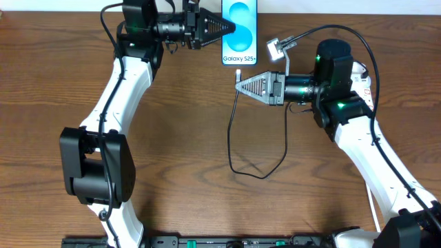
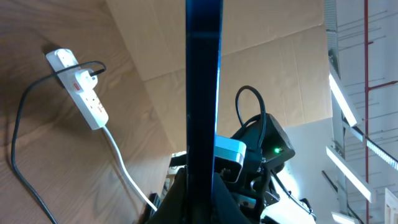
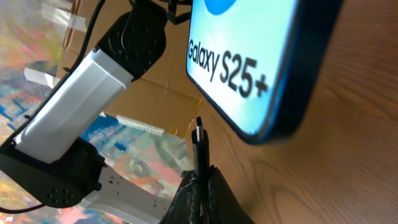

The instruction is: Plug charger to phone and switch on socket

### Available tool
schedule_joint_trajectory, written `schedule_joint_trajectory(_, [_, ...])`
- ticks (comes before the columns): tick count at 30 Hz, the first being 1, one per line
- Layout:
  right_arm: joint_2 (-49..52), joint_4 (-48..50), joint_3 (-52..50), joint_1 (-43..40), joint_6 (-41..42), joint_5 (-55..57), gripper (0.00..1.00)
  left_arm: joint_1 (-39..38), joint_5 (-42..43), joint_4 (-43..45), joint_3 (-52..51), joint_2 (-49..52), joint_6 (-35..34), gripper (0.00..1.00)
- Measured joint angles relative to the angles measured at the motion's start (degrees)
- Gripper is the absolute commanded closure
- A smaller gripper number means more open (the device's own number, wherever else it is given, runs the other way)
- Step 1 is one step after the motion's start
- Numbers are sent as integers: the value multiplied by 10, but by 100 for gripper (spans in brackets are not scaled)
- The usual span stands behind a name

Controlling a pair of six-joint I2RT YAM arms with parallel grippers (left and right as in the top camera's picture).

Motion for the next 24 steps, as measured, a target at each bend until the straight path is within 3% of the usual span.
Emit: schedule_joint_trajectory(24, [0, 0, 0, -1, 15, 7, 99, 1, 3, 0, 0, 0, -15, 93])
